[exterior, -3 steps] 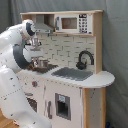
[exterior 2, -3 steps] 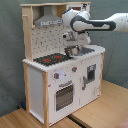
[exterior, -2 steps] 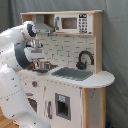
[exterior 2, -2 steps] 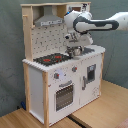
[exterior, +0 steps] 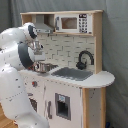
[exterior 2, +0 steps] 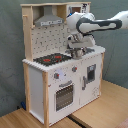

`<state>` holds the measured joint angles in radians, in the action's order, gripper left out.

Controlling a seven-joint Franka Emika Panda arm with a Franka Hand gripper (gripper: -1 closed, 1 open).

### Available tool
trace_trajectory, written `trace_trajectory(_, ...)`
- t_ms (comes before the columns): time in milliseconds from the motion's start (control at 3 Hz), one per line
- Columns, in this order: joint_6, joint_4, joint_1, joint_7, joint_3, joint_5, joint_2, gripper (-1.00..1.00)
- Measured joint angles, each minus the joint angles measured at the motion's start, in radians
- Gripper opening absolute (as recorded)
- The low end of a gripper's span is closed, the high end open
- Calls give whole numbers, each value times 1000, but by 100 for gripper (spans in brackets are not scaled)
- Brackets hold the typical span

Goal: Play with the kitchen

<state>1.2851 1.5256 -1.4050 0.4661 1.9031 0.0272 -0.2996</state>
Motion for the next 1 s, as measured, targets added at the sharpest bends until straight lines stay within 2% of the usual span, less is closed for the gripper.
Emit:
trace_trajectory(333,21,53,53,-65,-10,-47,58,-100)
trace_trajectory(1000,49,128,126,-190,-12,-153,175,-100)
